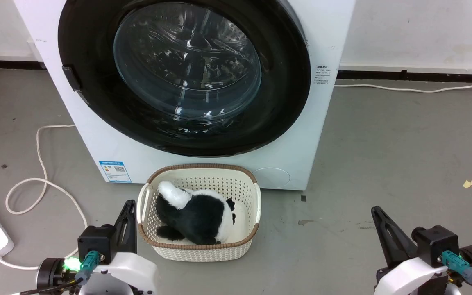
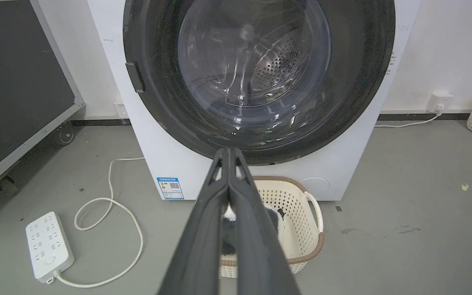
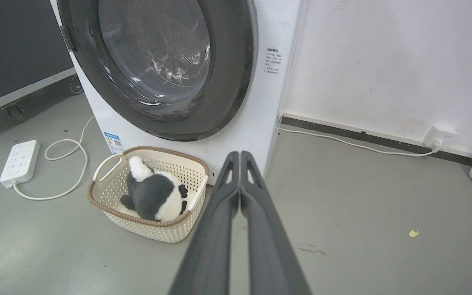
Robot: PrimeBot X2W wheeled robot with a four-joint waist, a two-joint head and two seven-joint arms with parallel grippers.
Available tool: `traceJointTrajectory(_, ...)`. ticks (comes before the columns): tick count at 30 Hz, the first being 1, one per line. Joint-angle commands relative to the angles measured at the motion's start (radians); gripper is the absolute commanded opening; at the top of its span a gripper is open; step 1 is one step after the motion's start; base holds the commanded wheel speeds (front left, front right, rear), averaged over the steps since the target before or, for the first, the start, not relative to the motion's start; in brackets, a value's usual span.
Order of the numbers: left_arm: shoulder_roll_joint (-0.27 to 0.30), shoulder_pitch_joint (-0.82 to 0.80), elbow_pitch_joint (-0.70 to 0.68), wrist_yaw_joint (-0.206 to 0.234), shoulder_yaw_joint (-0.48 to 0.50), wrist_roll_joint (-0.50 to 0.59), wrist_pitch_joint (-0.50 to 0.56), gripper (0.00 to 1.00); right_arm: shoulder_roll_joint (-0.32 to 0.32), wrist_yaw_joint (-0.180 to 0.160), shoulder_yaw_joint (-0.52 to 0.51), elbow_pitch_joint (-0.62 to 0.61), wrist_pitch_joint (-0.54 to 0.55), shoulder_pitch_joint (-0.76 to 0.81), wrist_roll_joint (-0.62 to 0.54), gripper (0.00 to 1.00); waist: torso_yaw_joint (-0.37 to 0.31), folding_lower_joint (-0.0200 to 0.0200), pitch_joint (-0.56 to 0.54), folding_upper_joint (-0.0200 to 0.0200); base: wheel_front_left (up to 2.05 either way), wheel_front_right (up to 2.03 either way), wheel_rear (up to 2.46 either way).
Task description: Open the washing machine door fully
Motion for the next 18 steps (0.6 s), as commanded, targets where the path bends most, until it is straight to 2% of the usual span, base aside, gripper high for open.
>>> traceJointTrajectory(1, 0.001, 0.014, -0.004, 0.003, 0.000, 0.009, 0.000, 0.00, 0.005, -0.001, 0.000, -0.004, 0.000, -0.012, -0.005, 0.00, 0.000, 0.0000, 0.000, -0.0001, 0.00, 0.00, 0.00)
traceJointTrajectory(18, 0.001, 0.014, -0.004, 0.003, 0.000, 0.009, 0.000, 0.00, 0.005, -0.001, 0.000, -0.004, 0.000, -0.012, -0.005, 0.00, 0.000, 0.0000, 0.000, -0.0001, 0.00, 0.00, 0.00)
